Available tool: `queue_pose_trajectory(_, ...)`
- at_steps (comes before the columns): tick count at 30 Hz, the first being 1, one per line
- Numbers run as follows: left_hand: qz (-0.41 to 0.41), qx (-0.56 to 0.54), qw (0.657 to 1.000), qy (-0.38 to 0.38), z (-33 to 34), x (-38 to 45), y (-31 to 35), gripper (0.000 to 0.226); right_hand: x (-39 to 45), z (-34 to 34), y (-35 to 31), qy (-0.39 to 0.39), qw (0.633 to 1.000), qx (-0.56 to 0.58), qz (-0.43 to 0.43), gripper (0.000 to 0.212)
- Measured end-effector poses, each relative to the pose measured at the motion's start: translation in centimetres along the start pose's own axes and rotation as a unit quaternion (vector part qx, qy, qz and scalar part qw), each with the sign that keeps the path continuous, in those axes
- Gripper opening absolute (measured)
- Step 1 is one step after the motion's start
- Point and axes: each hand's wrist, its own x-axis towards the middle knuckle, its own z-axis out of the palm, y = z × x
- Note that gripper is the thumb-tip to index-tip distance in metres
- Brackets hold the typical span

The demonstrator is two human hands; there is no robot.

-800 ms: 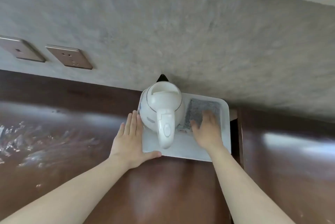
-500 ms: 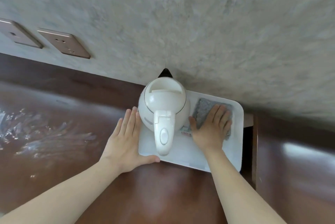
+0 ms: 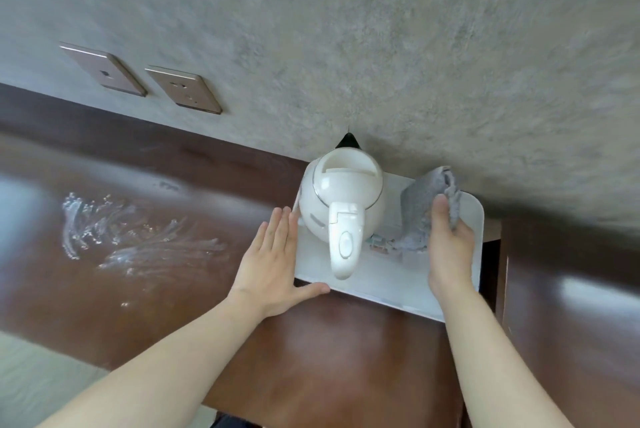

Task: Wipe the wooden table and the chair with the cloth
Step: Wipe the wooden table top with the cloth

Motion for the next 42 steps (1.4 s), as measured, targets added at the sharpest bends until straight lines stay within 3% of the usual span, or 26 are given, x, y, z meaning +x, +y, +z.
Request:
queue_pose_trajectory(6,-0.009,0.005,0.999,0.034,-2.7,-5.2,-4.6,0.118,-8.5,5.0,-8.4,-0.012,0.988,0.076,-0.137,0.028)
queue_pose_trajectory(12,-0.048,-0.018,0.997,0.055,-2.6,-10.9,-14.0,0.113,-17.6,13.4,-9.1,0.009,0.974,0.041,-0.223,0.035)
queue_pose_trajectory(19,-0.055,-0.001,0.998,0.028,2.7,-17.6,-29.2,0.115,-25.9,21.5,-1.1,-0.026,0.987,-0.013,-0.155,0.020)
queue_pose_trajectory(25,-0.084,-0.019,0.996,0.025,6.6,-20.0,-39.3,0.117,-31.7,28.3,7.1,0.015,0.999,-0.046,-0.024,0.028)
queue_pose_trajectory(29,-0.072,-0.019,0.997,0.024,8.4,-19.4,-42.0,0.117,-34.8,30.6,9.7,0.054,0.990,-0.111,-0.064,0.021)
queue_pose_trajectory(35,-0.095,-0.016,0.994,0.051,9.8,-16.7,-42.5,0.120,-37.9,30.4,14.0,0.119,0.964,-0.201,-0.127,0.055)
queue_pose_trajectory(38,-0.114,-0.017,0.991,0.062,10.5,-16.1,-42.4,0.119,-38.9,31.2,16.7,0.063,0.938,-0.292,-0.173,0.066)
queue_pose_trajectory(42,-0.118,-0.002,0.991,0.067,11.2,-15.9,-42.6,0.117,-40.9,33.9,20.3,-0.059,0.853,-0.483,-0.188,0.069)
